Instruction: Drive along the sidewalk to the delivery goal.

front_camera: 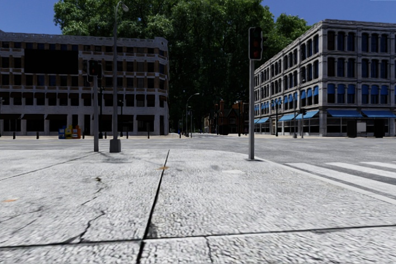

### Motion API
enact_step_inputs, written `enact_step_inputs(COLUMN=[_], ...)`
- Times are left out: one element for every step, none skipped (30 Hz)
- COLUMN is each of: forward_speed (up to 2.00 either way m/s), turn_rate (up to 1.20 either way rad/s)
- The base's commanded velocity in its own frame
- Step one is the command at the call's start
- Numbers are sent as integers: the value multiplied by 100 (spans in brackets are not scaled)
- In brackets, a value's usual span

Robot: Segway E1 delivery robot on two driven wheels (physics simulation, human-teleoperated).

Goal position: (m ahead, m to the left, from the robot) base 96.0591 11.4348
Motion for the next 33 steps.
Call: enact_step_inputs(forward_speed=[112, 109, 107, 105, 104, 102, 99, 98, 97, 97, 97, 97, 97, 97, 96, 96, 96, 96, 96, 96, 96, 96, 96, 103, 115, 129, 146, 160, 170, 182, 190, 200, 200], turn_rate=[0, 0, -19, -65, -120, -120, -120, -120, -82, -72, -68, -68, -73, -120, -120, -120, -49, -33, -30, -30, -104, -120, -112, 0, 0, 0, 0, 0, 0, 0, 0, 0, 0])
